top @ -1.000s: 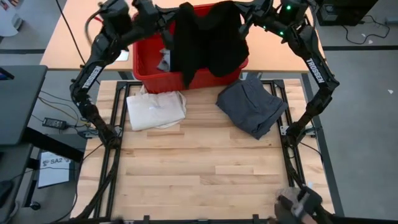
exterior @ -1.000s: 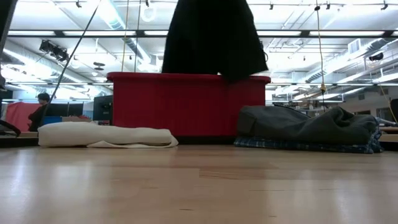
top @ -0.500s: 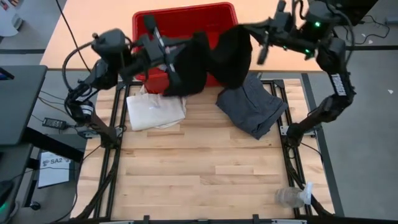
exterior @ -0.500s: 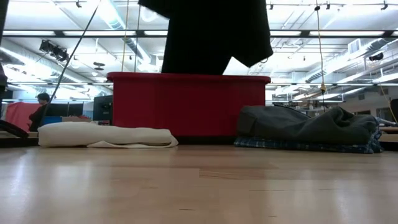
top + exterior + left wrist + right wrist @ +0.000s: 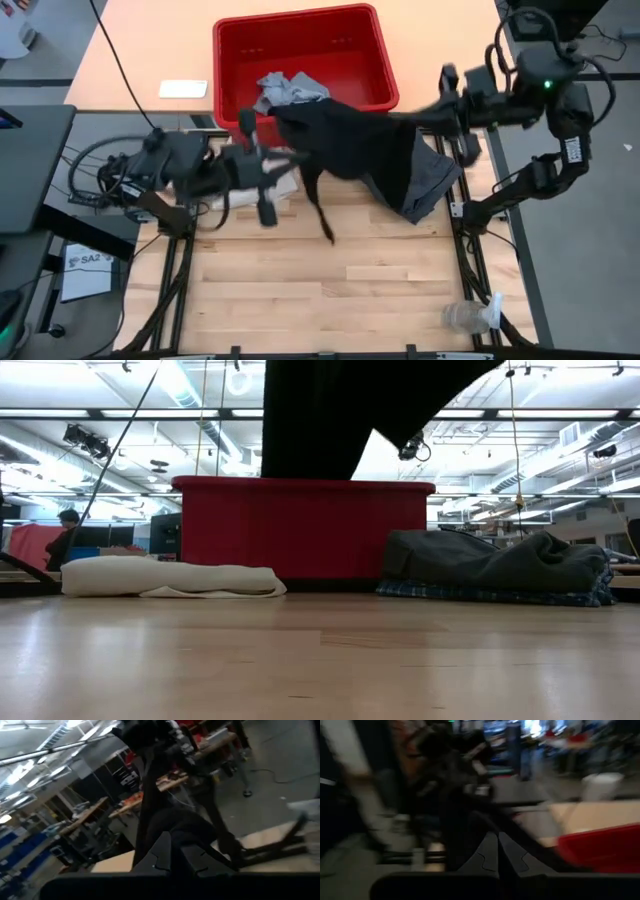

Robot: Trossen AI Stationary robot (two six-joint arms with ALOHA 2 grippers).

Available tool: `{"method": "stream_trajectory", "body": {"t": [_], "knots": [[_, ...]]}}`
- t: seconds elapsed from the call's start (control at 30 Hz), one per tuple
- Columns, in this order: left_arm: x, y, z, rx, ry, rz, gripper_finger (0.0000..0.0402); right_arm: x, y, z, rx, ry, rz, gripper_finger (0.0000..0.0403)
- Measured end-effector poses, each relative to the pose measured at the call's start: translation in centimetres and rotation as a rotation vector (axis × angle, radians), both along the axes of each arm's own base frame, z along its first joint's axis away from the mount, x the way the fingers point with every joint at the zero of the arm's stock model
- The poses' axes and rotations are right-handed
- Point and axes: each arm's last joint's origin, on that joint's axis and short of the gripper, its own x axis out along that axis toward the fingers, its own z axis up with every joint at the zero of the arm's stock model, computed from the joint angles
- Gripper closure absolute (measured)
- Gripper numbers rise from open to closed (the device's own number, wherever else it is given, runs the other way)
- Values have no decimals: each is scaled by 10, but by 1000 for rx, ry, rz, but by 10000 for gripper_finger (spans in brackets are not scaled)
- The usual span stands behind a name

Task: Fold laundry
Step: Fold the black shirt

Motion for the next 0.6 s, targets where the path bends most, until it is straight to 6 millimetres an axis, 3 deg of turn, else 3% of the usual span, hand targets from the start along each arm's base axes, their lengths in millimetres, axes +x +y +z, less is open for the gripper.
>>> {"method": "stream_trajectory", "body": {"t": [0.17,0.33,0.6], "knots": [[-14,-38,-1,-23,7,-111,393,2,32,-5,140,75,144,403],[-21,-69,-8,-48,34,-170,393,8,64,-18,172,203,146,403],[-15,-111,-47,-307,207,-190,393,20,121,-38,177,365,241,403]]}}
